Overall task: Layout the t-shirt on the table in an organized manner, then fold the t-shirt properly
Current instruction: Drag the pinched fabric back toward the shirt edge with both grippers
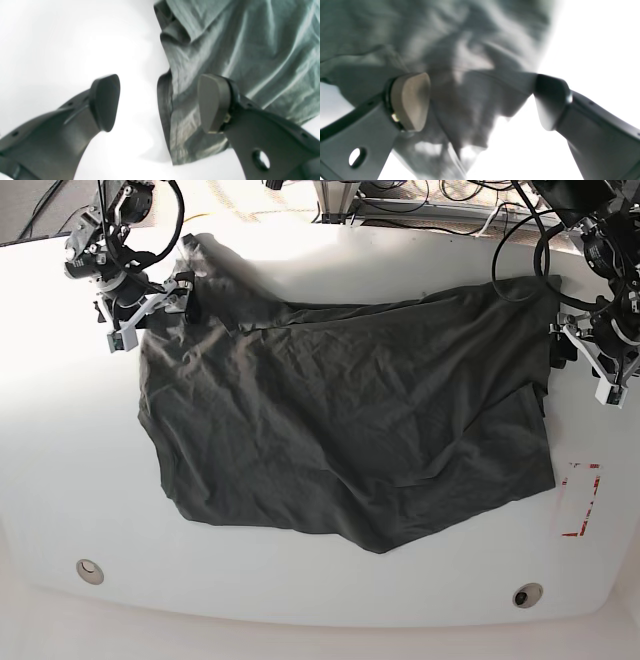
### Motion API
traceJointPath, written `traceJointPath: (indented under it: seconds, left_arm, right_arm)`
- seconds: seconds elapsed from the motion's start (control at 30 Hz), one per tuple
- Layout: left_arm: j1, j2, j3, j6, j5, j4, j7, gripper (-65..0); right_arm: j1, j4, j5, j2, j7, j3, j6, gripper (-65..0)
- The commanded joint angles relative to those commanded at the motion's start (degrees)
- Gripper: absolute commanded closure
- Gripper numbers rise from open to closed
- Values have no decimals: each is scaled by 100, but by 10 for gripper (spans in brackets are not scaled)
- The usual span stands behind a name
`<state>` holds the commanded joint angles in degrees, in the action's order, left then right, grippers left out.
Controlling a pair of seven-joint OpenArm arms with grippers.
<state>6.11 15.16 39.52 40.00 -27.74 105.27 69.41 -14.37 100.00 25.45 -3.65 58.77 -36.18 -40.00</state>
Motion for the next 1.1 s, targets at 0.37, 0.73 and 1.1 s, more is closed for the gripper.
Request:
traceJointPath:
  seconds: [0.37, 0.73, 1.1]
  left_arm:
    - [721, 0, 308, 0, -589, -62, 0, -458]
    - [1284, -18, 343, 0, -615, -273, 0, -458]
    - [1442, -132, 527, 0, -580, -440, -26, -463]
  right_arm:
    - [0, 0, -18, 176, -9, -26, 0, -487]
    - [9, 0, -35, 176, -9, 0, 0, -38]
    - [9, 9, -18, 176, -9, 0, 0, -49]
